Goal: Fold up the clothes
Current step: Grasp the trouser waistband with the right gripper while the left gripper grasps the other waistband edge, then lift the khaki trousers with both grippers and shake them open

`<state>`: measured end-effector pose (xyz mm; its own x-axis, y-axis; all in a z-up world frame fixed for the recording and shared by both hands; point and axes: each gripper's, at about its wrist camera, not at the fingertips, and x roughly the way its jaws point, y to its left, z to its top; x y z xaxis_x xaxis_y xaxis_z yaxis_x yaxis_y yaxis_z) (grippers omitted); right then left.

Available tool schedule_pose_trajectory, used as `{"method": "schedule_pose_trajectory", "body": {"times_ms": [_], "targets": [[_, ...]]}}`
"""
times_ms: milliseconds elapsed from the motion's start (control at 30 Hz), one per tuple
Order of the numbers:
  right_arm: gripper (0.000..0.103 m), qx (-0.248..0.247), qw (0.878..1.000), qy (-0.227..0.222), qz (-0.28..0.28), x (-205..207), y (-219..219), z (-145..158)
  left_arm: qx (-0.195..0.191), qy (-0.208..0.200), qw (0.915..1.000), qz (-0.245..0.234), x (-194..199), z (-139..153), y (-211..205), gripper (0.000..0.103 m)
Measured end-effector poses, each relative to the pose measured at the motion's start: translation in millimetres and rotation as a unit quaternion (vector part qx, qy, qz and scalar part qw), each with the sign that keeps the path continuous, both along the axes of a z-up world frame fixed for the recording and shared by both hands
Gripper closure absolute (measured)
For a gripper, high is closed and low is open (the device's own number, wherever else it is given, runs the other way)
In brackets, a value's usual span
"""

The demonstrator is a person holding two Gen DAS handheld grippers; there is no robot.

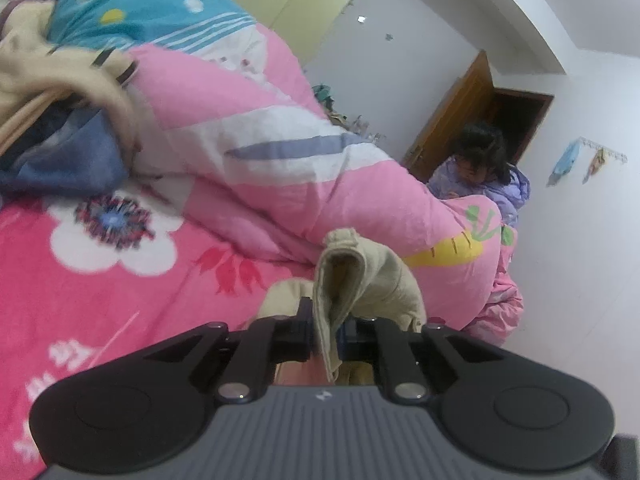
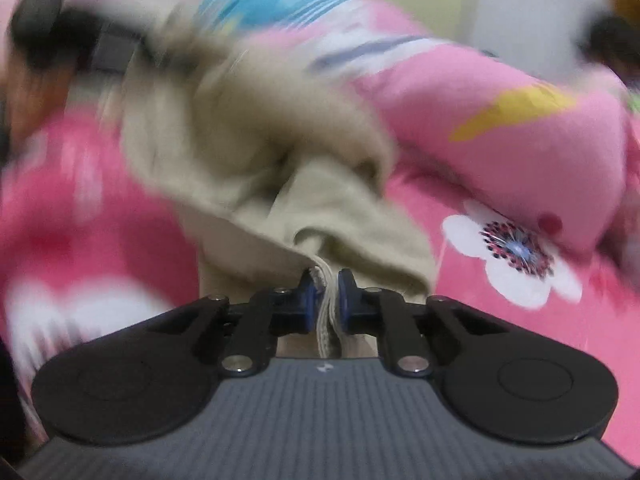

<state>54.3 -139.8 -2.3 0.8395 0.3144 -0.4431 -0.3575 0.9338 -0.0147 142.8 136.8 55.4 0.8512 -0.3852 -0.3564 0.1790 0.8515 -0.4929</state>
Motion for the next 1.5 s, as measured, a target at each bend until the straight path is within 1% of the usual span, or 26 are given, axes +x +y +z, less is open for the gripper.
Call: {"method": "schedule_pose_trajectory", "body": {"times_ms": [67, 100, 167, 267, 367, 467, 600, 667, 733, 800, 833, 900, 933, 1000, 1033, 1100, 1167, 1233, 1267, 1300, 1400, 1500], "targets": [[0.095, 0.091, 0.996, 0.004, -0.019, 3, -29, 24, -0.002, -0.003, 0.9999, -0.013, 9, 21, -10, 0.093], [0.095, 0.129, 0.991, 0.004, -0.025, 5, -42, 35, -0.006, -0.008, 0.9997, -0.023, 13, 34, -18, 0.093], [0.095, 0.187, 0.982, -0.006, -0.033, 9, -70, 59, -0.012, -0.019, 0.9989, -0.041, 23, 61, -34, 0.093], [0.095, 0.247, 0.967, -0.038, -0.049, 20, -109, 102, -0.023, -0.025, 0.9973, -0.065, 45, 112, -72, 0.093], [0.096, 0.274, 0.955, -0.088, -0.070, 25, -148, 158, -0.032, -0.042, 0.9956, -0.078, 64, 165, -115, 0.093], [0.096, 0.280, 0.944, -0.147, -0.093, 15, -188, 222, -0.041, -0.072, 0.9925, -0.090, 78, 226, -165, 0.093], [0.096, 0.252, 0.932, -0.229, -0.125, -23, -223, 313, -0.088, -0.125, 0.9823, -0.109, 79, 307, -218, 0.093], [0.096, 0.218, 0.929, -0.267, -0.137, -49, -225, 359, -0.112, -0.144, 0.9762, -0.117, 75, 346, -241, 0.093], [0.096, 0.185, 0.925, -0.300, -0.141, -76, -219, 397, -0.128, -0.172, 0.9691, -0.122, 64, 379, -256, 0.092], [0.096, 0.154, 0.922, -0.328, -0.136, -100, -203, 424, -0.141, -0.189, 0.9632, -0.129, 55, 401, -262, 0.092], [0.096, 0.139, 0.922, -0.337, -0.130, -110, -195, 431, -0.144, -0.191, 0.9623, -0.130, 52, 407, -262, 0.092], [0.096, 0.113, 0.924, -0.346, -0.116, -123, -177, 432, -0.129, -0.179, 0.9665, -0.131, 47, 400, -257, 0.093], [0.096, 0.106, 0.927, -0.343, -0.107, -127, -168, 427, -0.122, -0.173, 0.9684, -0.132, 44, 397, -254, 0.093], [0.096, 0.105, 0.935, -0.329, -0.082, -130, -153, 406, -0.107, -0.161, 0.9721, -0.133, 39, 390, -248, 0.093], [0.096, 0.106, 0.940, -0.316, -0.072, -129, -146, 392, -0.100, -0.155, 0.9738, -0.134, 37, 387, -246, 0.093], [0.096, 0.116, 0.951, -0.283, -0.048, -120, -128, 359, -0.076, -0.121, 0.9809, -0.132, 37, 366, -231, 0.093], [0.096, 0.130, 0.960, -0.248, -0.022, -110, -110, 324, -0.050, -0.091, 0.9859, -0.132, 34, 342, -214, 0.093], [0.096, 0.152, 0.965, -0.213, 0.012, -96, -88, 287, -0.029, -0.059, 0.9901, -0.124, 33, 314, -189, 0.093], [0.096, 0.167, 0.966, -0.194, 0.028, -88, -75, 269, -0.019, -0.043, 0.9917, -0.120, 32, 300, -176, 0.093], [0.096, 0.183, 0.966, -0.176, 0.045, -83, -71, 254, -0.017, -0.029, 0.9931, -0.113, 32, 287, -158, 0.093], [0.096, 0.227, 0.962, -0.114, 0.096, -66, -84, 220, -0.006, 0.013, 0.9964, -0.084, 30, 245, -106, 0.093], [0.096, 0.251, 0.957, -0.040, 0.142, -36, -81, 207, 0.000, 0.053, 0.9970, -0.057, 35, 210, -53, 0.093]]}}
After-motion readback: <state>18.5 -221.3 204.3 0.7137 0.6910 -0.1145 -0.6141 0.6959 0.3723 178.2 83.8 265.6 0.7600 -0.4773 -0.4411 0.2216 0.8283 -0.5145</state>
